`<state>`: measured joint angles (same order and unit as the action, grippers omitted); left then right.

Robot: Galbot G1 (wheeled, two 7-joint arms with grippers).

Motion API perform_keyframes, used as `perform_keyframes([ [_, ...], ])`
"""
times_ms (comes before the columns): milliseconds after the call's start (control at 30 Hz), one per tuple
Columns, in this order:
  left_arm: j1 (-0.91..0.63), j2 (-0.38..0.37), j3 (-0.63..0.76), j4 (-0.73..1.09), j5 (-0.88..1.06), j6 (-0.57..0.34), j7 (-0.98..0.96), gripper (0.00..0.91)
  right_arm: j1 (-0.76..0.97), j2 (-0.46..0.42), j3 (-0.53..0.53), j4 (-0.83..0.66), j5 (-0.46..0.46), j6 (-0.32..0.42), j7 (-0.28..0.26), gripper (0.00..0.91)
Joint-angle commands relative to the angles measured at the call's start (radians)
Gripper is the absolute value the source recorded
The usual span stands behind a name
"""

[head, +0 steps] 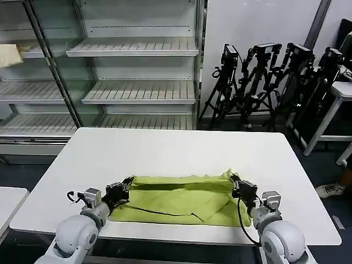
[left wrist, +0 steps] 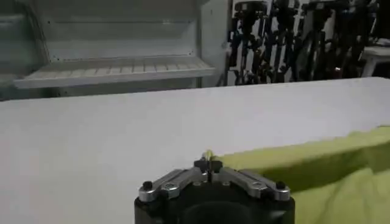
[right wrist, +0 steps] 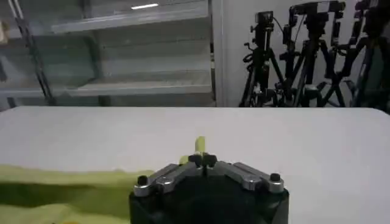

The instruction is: Fold and organize the clothes.

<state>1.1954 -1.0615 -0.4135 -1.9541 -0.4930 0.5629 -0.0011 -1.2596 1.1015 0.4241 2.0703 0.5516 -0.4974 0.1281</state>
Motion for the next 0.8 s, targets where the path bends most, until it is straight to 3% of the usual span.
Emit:
perform_keyframes([
  [33, 0.031, 0.011, -0.016, -0.027, 0.012, 0.013, -0.007, 0.01, -0.036, -0.006, 0.021, 0.016, -0.005, 0.005, -0.002, 0.0],
  [300, 0.09, 0.025, -0.02, -0.099, 0.036, 0.016, -0.03, 0.02, -0.04, -0.016, 0.005, 0.014, 0.006, 0.007, -0.006, 0.0],
  [333, 0.1, 0.027, -0.02, -0.107, 0.042, 0.016, -0.039, 0.423, -0.04, -0.016, 0.002, 0.014, 0.006, 0.007, -0.005, 0.0],
  [367, 0.105, 0.029, -0.02, -0.109, 0.043, 0.015, -0.045, 0.907, -0.04, -0.016, 0.002, 0.016, 0.005, 0.005, -0.005, 0.0],
  [400, 0.108, 0.032, -0.021, -0.109, 0.043, 0.015, -0.045, 0.907, -0.04, -0.016, 0.003, 0.02, 0.001, -0.001, -0.003, 0.05],
  [433, 0.108, 0.032, -0.022, -0.106, 0.043, 0.015, -0.047, 0.907, -0.041, -0.017, 0.006, 0.024, -0.002, -0.001, -0.005, 0.907],
  [800, 0.152, 0.006, -0.076, -0.205, 0.007, 0.014, -0.13, 0.907, -0.168, -0.041, 0.154, 0.121, -0.002, 0.021, -0.037, 0.907],
])
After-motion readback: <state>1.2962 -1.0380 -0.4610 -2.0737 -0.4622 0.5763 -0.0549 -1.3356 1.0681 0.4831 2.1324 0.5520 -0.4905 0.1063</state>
